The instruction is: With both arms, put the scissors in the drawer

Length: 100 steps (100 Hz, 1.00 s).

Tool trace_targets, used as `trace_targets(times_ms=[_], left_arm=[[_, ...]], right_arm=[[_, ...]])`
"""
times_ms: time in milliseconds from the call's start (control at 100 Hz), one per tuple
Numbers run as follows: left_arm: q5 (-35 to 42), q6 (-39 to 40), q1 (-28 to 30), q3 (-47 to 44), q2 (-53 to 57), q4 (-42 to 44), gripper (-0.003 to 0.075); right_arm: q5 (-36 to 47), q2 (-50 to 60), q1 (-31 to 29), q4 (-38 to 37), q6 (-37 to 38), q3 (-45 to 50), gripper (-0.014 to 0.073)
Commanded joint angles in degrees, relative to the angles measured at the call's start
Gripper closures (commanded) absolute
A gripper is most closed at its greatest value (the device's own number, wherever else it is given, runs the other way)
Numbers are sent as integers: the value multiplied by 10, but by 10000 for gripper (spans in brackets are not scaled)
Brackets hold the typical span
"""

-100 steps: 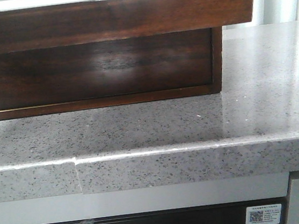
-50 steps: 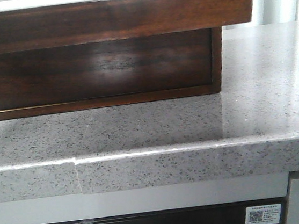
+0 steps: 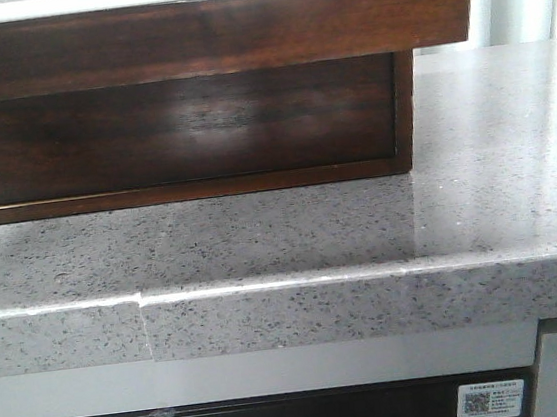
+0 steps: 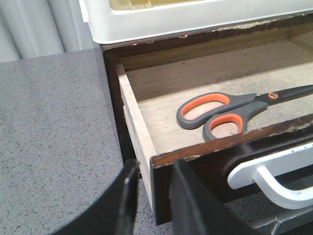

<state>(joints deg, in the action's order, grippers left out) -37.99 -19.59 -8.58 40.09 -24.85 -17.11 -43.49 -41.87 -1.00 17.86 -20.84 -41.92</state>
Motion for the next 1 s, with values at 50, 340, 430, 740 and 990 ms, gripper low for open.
trace_targets(times_ms=[50, 340, 430, 740, 990], left_arm=[[43, 6, -4, 14, -4, -9, 740], [25, 8, -4, 14, -4, -34, 741], [25, 8, -4, 14, -4, -37, 741], [62, 8, 4, -22, 36, -25, 741], [217, 32, 27, -251, 193, 82, 741]], right_arm=[[37, 3, -4, 10, -2, -14, 662], [26, 3, -4, 10, -2, -14, 662], [23, 3, -4, 10, -2, -14, 662], [23, 3, -4, 10, -2, -14, 662], [23, 3, -4, 10, -2, -14, 662]])
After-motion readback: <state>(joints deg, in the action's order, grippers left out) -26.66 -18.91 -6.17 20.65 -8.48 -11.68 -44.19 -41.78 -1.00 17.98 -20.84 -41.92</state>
